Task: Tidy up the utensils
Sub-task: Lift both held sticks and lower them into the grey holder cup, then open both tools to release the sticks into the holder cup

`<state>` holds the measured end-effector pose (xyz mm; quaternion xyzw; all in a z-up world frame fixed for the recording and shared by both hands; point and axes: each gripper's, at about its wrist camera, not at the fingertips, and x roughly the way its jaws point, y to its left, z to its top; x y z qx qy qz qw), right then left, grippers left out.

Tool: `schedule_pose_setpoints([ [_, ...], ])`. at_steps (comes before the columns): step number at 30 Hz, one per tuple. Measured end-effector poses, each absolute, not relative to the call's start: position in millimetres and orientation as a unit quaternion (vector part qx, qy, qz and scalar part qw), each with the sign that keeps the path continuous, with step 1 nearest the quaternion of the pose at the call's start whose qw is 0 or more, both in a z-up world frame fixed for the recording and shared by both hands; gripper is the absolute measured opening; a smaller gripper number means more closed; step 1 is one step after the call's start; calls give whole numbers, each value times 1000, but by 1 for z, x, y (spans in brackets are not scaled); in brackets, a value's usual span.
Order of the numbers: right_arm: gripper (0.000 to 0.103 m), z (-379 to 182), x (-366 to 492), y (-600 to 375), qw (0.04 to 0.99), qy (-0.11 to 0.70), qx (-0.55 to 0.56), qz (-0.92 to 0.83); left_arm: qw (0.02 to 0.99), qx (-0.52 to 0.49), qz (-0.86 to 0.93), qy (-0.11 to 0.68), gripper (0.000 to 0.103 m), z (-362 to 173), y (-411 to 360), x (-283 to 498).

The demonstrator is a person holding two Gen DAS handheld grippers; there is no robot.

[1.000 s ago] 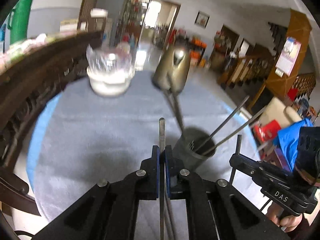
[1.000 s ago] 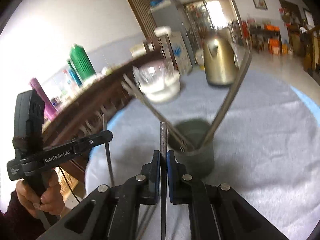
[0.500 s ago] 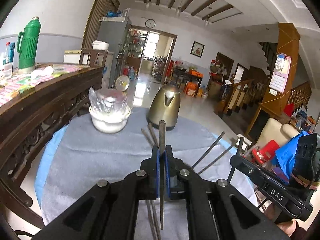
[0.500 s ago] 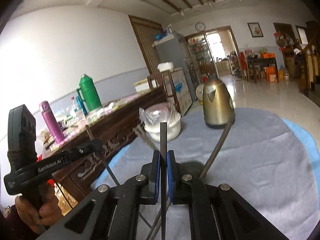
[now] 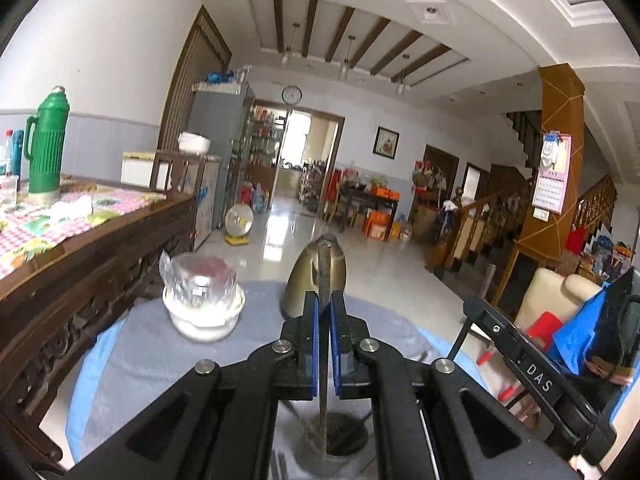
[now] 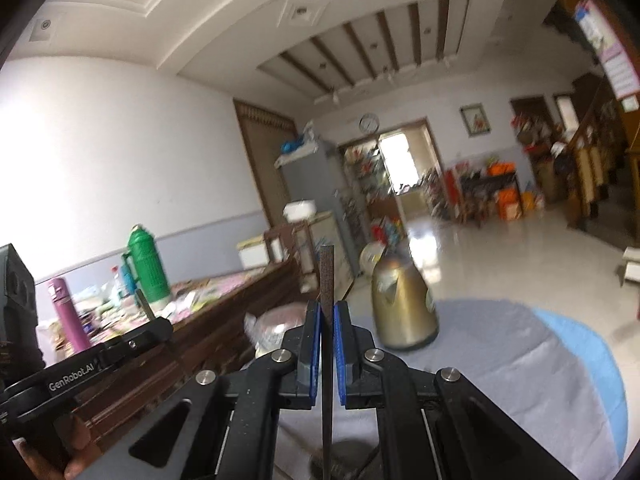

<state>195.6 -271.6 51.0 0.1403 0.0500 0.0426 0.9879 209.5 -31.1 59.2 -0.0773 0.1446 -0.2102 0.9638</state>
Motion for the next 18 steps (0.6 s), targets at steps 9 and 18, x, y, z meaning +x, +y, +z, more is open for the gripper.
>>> schedule_pose_setpoints([
  [9, 7, 37, 231, -267, 989, 41, 138, -10, 968, -70, -186, 153, 5, 34, -60, 242],
  [18, 7, 9, 237, -267, 986, 94, 140, 4, 959, -67, -195, 193, 5, 9, -67, 247],
])
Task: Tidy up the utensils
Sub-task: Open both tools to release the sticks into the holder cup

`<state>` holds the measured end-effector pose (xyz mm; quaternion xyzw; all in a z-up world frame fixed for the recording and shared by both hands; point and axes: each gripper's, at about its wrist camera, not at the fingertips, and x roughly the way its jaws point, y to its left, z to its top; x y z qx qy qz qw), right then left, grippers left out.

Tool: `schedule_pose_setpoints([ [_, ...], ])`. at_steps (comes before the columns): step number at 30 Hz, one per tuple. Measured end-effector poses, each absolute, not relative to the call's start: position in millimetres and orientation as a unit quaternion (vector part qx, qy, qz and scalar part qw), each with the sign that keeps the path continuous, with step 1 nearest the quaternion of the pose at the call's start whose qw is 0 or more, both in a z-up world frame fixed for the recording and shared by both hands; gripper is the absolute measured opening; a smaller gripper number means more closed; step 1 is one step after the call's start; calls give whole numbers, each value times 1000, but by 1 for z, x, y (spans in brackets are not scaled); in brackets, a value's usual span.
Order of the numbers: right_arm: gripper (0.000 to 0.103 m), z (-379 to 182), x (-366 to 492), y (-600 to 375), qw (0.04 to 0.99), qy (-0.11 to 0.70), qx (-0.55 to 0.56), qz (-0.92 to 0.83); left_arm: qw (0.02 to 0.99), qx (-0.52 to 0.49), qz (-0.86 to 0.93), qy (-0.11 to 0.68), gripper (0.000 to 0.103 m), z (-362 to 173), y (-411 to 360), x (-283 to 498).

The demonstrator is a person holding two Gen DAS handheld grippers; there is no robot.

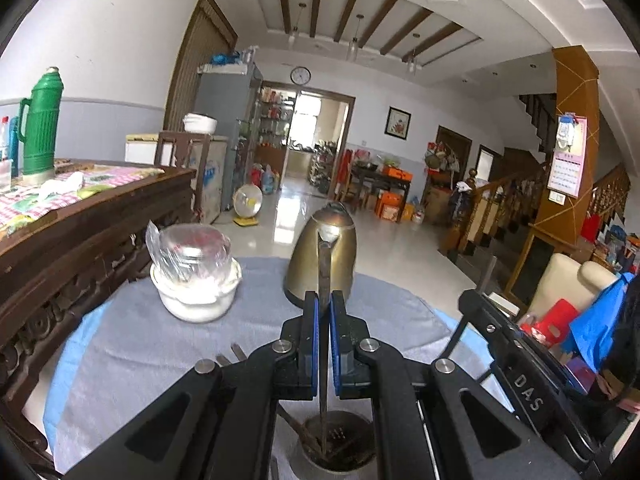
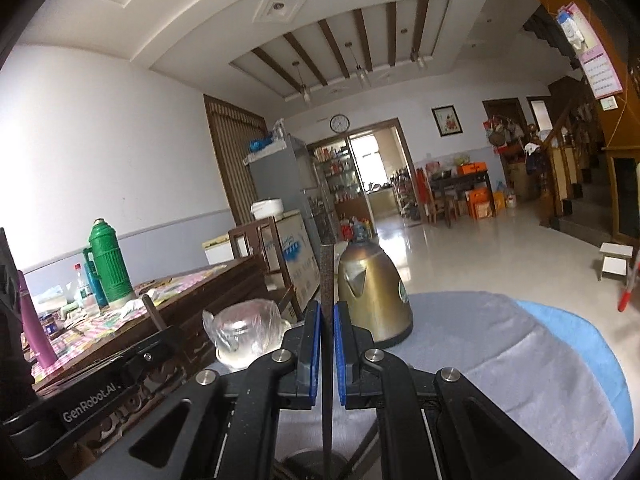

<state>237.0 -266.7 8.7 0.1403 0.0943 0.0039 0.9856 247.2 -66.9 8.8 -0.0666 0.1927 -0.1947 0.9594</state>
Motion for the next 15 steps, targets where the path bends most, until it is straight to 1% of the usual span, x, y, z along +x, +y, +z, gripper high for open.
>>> schedule_pose_setpoints([
  [13, 9, -8, 233, -278, 973, 166, 160, 24, 945, -49, -211, 244, 6, -4, -63, 232],
  [14, 11, -7, 232, -279, 972, 167, 163, 26, 945, -48, -213, 245, 6, -4, -61, 229],
  [15, 16, -6, 230, -280, 971, 169, 169, 27, 944, -46, -214, 247, 10, -4, -60, 227],
])
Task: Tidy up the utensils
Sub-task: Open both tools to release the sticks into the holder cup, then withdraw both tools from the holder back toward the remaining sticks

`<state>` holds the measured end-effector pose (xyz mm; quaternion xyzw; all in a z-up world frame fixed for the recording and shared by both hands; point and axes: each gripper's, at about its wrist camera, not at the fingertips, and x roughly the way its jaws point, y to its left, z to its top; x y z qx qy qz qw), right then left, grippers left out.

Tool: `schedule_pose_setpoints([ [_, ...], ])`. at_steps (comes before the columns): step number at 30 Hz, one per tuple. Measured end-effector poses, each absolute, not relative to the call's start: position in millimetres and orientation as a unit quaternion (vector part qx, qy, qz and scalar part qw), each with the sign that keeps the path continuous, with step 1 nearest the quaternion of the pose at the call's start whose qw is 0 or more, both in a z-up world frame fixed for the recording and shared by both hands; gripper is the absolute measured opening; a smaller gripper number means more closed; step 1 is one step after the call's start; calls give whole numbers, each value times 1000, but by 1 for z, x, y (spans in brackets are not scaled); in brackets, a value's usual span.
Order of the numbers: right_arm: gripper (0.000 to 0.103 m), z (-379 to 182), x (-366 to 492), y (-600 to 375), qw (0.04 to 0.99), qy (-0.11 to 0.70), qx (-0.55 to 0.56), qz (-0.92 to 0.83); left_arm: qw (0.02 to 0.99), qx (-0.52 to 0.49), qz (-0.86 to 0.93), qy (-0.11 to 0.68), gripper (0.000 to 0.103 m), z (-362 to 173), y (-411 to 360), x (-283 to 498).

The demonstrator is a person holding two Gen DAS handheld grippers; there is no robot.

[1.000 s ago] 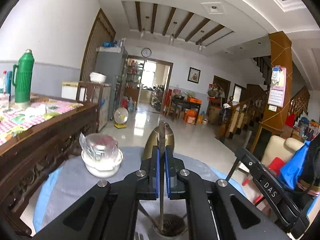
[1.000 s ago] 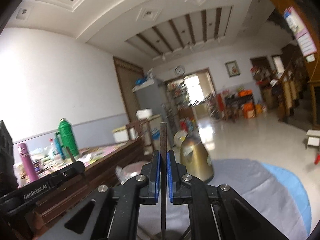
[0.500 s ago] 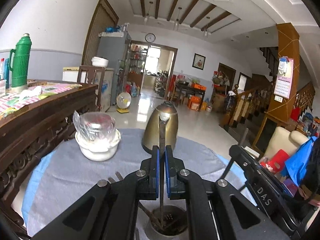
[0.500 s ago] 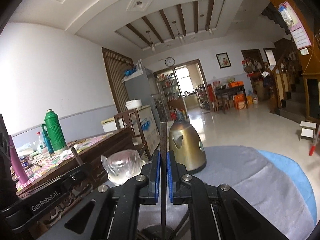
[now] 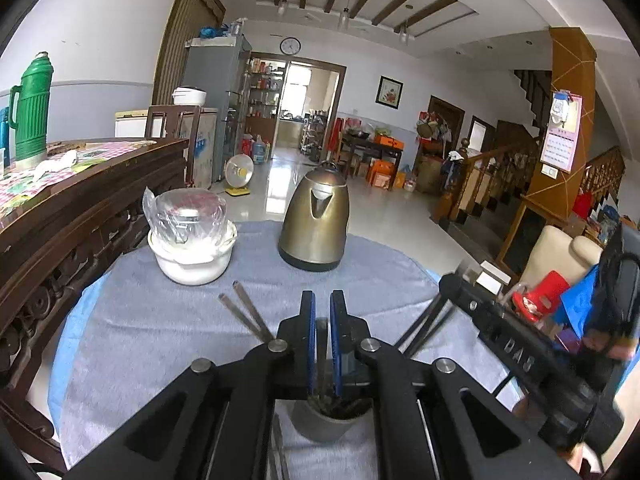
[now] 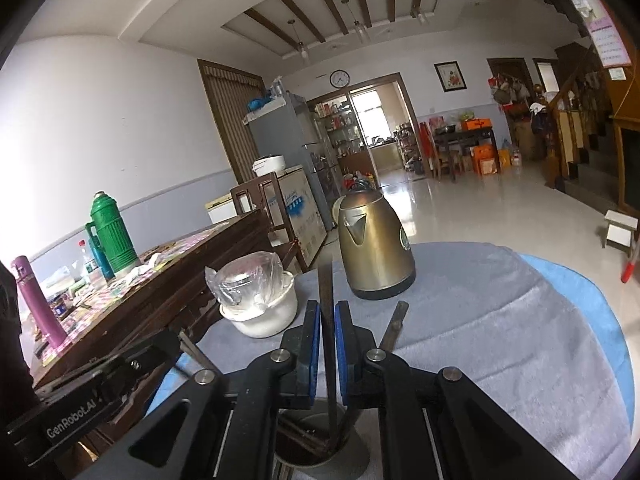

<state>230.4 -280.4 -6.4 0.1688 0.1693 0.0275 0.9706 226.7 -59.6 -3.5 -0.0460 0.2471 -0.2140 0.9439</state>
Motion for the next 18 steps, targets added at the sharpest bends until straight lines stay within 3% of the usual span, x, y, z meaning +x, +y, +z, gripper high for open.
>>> schedule_pose_setpoints([
  [1, 20, -5, 228, -284, 969, 170, 177, 30, 943, -43, -216, 250, 14, -4, -57, 223],
  [3, 42, 0, 223, -290, 969, 159, 188, 33, 943, -37, -214, 250, 31, -5, -54, 215],
  [5, 53, 5, 213, -296, 972, 137, 191, 28, 944, -32, -213, 250, 40, -6, -48, 206],
  [12, 53, 17, 180, -318, 972, 100, 209, 22, 939, -22, -199, 281, 59, -30, -25, 185],
  [18, 53, 5, 156, -328, 970, 117, 212, 27, 929, -26, -186, 319, 61, -53, -15, 175],
])
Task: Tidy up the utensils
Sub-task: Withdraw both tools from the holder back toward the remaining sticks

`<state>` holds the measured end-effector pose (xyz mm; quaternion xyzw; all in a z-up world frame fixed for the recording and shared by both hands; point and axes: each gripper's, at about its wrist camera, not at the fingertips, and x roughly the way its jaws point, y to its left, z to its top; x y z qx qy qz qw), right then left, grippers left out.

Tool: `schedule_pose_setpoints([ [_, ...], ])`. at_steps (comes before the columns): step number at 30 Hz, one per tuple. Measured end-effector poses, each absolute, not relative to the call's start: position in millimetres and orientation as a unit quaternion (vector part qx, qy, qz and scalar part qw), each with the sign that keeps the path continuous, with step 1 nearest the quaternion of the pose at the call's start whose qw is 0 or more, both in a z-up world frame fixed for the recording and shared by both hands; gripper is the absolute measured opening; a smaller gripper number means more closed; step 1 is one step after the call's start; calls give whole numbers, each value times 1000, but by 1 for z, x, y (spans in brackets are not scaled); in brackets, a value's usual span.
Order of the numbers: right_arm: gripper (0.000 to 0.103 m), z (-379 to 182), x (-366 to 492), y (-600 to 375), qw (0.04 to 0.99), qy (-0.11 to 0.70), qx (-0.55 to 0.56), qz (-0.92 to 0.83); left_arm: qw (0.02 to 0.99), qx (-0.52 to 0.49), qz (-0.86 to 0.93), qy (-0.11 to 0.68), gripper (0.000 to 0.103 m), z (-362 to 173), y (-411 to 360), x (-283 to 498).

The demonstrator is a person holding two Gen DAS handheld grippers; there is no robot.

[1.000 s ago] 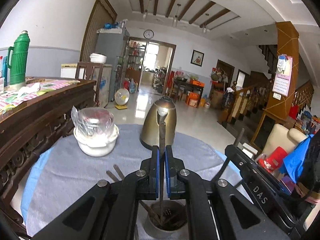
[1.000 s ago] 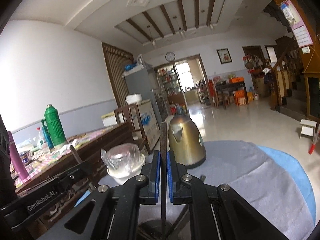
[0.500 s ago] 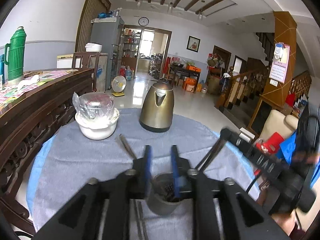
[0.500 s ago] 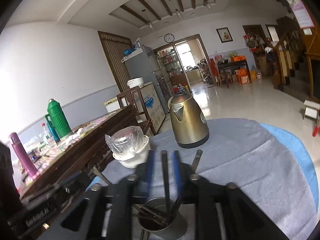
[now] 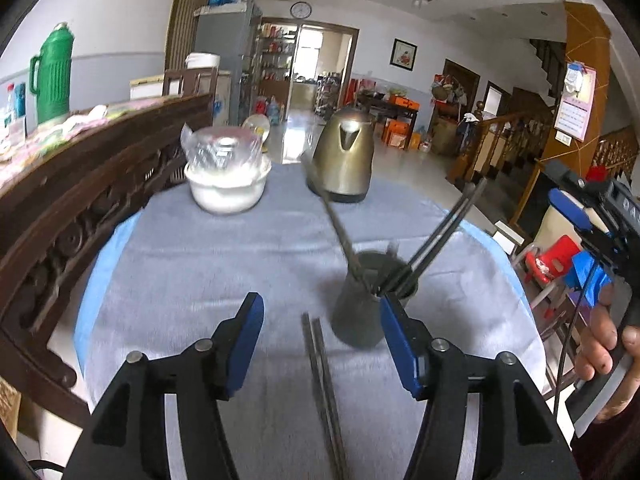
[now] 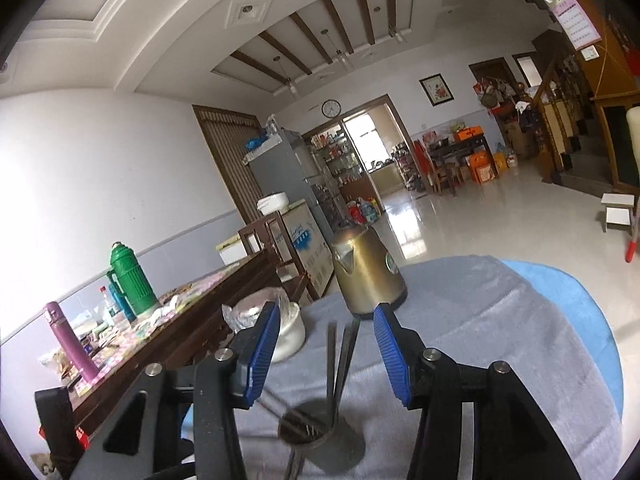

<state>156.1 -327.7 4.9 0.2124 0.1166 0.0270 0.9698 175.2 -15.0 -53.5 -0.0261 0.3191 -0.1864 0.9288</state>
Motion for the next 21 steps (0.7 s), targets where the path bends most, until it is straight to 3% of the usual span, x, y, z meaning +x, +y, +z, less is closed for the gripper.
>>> schedule_pose_setpoints([
  [9, 53, -29, 155, -321, 962, 175, 206, 32, 929, -22, -190, 317, 66, -53, -15, 169],
  [21, 51, -115, 166, -274, 913, 325, 225, 102, 888, -25, -145, 436, 66, -133, 6, 159],
])
